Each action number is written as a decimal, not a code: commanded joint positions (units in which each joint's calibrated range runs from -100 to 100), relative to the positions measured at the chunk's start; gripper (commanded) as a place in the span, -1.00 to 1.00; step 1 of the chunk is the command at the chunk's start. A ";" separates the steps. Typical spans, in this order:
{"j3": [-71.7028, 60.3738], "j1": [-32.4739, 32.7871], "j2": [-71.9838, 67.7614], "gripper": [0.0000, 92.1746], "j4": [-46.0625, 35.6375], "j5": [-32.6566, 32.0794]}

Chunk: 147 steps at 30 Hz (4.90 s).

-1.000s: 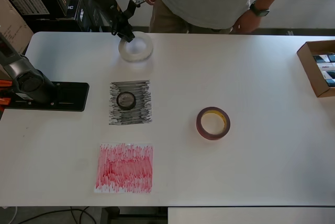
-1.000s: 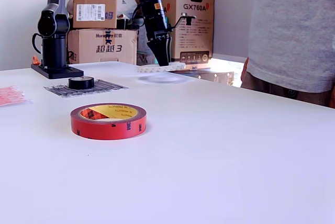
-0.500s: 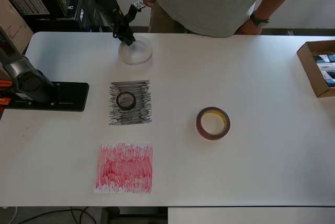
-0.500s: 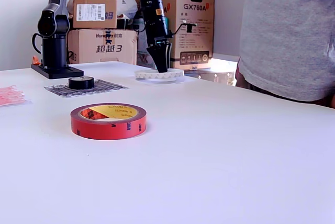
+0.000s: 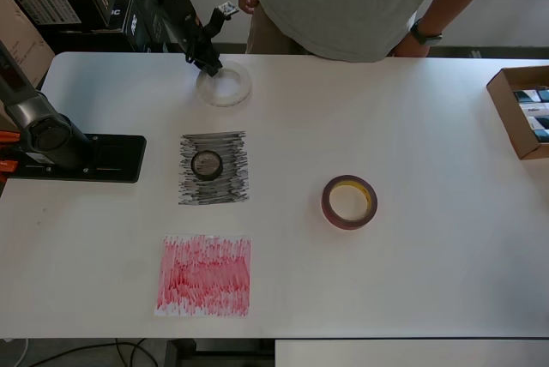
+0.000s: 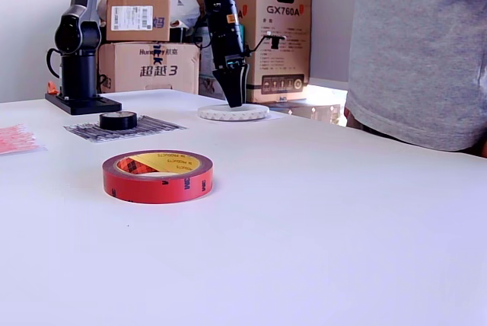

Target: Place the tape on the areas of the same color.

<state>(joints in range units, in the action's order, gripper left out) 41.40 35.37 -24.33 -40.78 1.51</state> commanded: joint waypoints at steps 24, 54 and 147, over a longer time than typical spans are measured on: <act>-0.65 -1.18 11.05 -0.02 -0.41 -0.13; -28.00 -40.65 12.26 -0.02 -11.19 8.22; -69.80 -48.22 -37.50 0.39 -39.19 -11.18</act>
<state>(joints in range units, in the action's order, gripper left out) -28.13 -13.10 -61.74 -80.69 -9.41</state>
